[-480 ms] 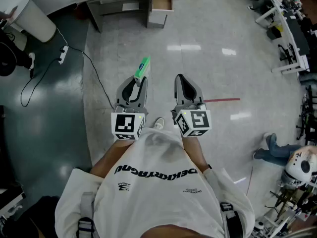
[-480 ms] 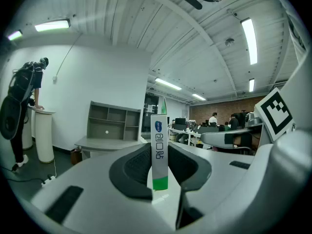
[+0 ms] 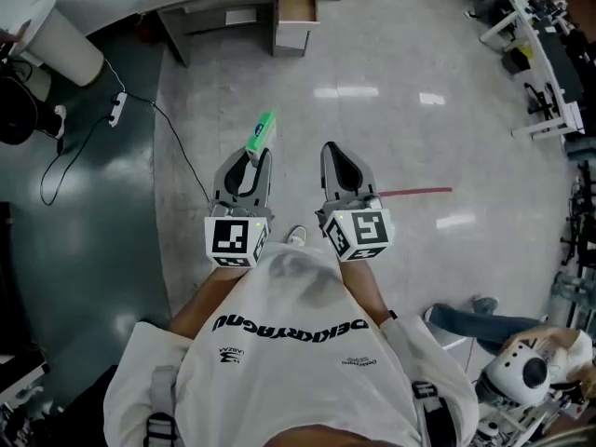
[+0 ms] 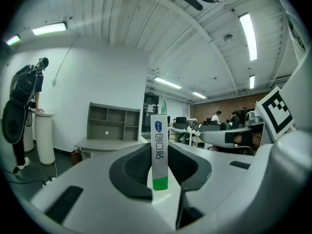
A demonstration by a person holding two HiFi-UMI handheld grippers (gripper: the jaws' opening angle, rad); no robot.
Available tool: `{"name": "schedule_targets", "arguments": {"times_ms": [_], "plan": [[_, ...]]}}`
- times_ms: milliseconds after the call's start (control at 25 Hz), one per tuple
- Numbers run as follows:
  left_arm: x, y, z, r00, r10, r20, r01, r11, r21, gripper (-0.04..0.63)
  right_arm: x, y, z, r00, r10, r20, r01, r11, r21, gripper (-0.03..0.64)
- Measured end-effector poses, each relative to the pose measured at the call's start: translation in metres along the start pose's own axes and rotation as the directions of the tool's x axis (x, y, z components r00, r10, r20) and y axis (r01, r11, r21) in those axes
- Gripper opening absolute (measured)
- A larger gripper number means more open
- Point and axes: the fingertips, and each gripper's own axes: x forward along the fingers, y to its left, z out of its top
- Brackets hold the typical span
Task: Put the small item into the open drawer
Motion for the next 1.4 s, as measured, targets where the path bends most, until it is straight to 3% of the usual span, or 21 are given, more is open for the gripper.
{"name": "schedule_targets", "arguments": {"times_ms": [720, 960, 1400], "plan": [[0.048, -0.048, -0.029, 0.996, 0.055, -0.07, -0.055, 0.998, -0.002, 0.103, 0.011, -0.065, -0.021, 0.996, 0.072, -0.052, -0.07, 0.997, 0.03, 0.032], [0.106, -0.015, -0.034, 0.997, 0.041, -0.064, -0.042, 0.999, -0.015, 0.103, 0.071, -0.085, -0.019, 0.995, 0.07, -0.065, -0.07, 0.998, 0.008, 0.032], [0.265, 0.109, 0.009, 0.999, -0.04, -0.031, 0.039, 0.999, -0.03, 0.103, 0.255, -0.118, 0.026, 0.997, -0.011, -0.076, 0.009, 1.0, -0.017, 0.032]]}}
